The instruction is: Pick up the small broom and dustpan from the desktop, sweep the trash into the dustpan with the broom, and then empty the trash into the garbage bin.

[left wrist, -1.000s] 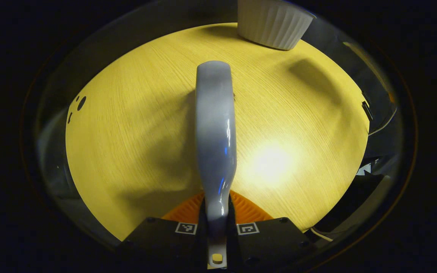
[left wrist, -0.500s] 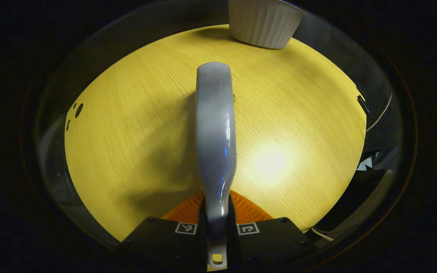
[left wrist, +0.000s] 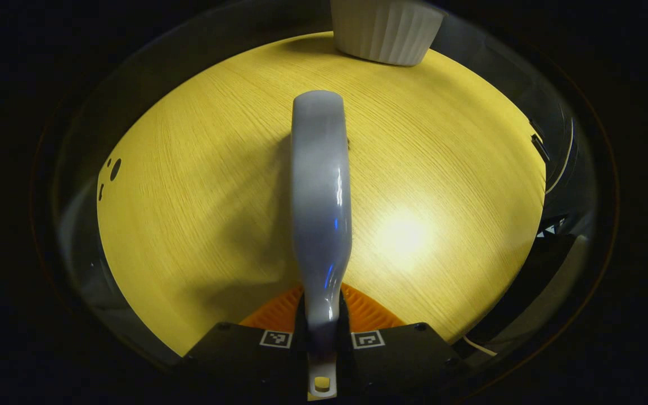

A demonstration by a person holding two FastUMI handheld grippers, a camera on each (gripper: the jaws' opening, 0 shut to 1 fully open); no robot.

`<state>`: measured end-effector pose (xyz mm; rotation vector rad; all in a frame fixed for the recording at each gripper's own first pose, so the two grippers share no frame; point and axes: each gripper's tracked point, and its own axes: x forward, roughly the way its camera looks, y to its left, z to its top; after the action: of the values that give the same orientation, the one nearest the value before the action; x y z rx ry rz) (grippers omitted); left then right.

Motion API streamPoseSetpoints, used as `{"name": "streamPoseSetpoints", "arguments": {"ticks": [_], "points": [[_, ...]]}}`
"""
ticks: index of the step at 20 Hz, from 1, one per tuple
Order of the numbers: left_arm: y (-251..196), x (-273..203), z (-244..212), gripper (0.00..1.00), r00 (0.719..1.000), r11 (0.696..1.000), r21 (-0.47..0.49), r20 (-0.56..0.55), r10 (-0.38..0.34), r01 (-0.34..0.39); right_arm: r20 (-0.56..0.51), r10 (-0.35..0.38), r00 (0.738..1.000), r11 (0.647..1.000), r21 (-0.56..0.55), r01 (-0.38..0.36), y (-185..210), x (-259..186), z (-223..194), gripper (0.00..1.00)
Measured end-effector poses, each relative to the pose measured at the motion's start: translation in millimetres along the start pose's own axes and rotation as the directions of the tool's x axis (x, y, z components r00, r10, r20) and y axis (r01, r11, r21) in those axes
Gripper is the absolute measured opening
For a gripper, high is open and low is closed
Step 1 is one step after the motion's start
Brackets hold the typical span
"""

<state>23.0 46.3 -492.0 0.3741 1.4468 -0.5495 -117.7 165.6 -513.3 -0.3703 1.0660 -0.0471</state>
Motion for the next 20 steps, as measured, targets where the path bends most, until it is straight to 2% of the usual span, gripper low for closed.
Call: {"name": "streamPoseSetpoints", "arguments": {"ticks": [3,4,5,7,9,11,12,14,16,17,18,20], "points": [[1,-1,0,0.24,1.000,1.000,0.005,-0.006,0.004,-0.004,0.073,-0.060,0.995,0.991,-0.117,0.069,-6,-3,12,0.35],[1,-1,0,0.27,1.000,1.000,0.005,-0.007,0.004,-0.004,0.106,-0.085,0.991,0.982,-0.159,0.101,-8,-6,17,0.35],[1,0,0,0.24,1.000,1.000,0.006,-0.007,0.004,-0.004,0.142,-0.111,0.984,0.969,-0.204,0.139,-11,-12,22,0.35],[2,0,0,0.24,1.000,1.000,0.009,-0.010,0.004,-0.004,0.223,-0.159,0.962,0.930,-0.292,0.221,-16,-29,33,0.35],[2,0,0,0.24,1.000,1.000,0.013,-0.011,0.004,-0.004,0.313,-0.203,0.928,0.859,-0.398,0.322,-20,-44,42,0.34],[3,0,0,0.24,1.000,1.000,0.016,-0.010,0.003,-0.003,0.410,-0.233,0.882,0.757,-0.493,0.429,-21,-58,55,0.34],[3,0,0,0.24,1.000,1.000,0.017,-0.010,0.003,-0.003,0.440,-0.234,0.867,0.716,-0.525,0.460,-19,-60,59,0.34],[3,1,0,0.24,1.000,1.000,0.018,-0.009,0.003,-0.003,0.451,-0.244,0.858,0.662,-0.569,0.488,-27,-63,59,0.34],[3,-1,0,0.24,1.000,1.000,0.017,-0.008,0.005,-0.005,0.448,-0.259,0.856,0.638,-0.586,0.500,-36,-65,56,0.34],[3,1,0,0.24,1.000,1.000,0.015,-0.006,0.007,-0.007,0.460,-0.271,0.845,0.612,-0.596,0.520,-40,-69,58,0.34],[3,0,0,0.24,1.000,1.000,0.012,-0.004,0.008,-0.008,0.478,-0.275,0.834,0.582,-0.608,0.540,-37,-64,62,0.34],[2,1,1,0.24,1.000,1.000,0.009,-0.003,0.010,-0.009,0.523,-0.271,0.808,0.500,-0.641,0.583,-35,-65,72,0.34]]}}
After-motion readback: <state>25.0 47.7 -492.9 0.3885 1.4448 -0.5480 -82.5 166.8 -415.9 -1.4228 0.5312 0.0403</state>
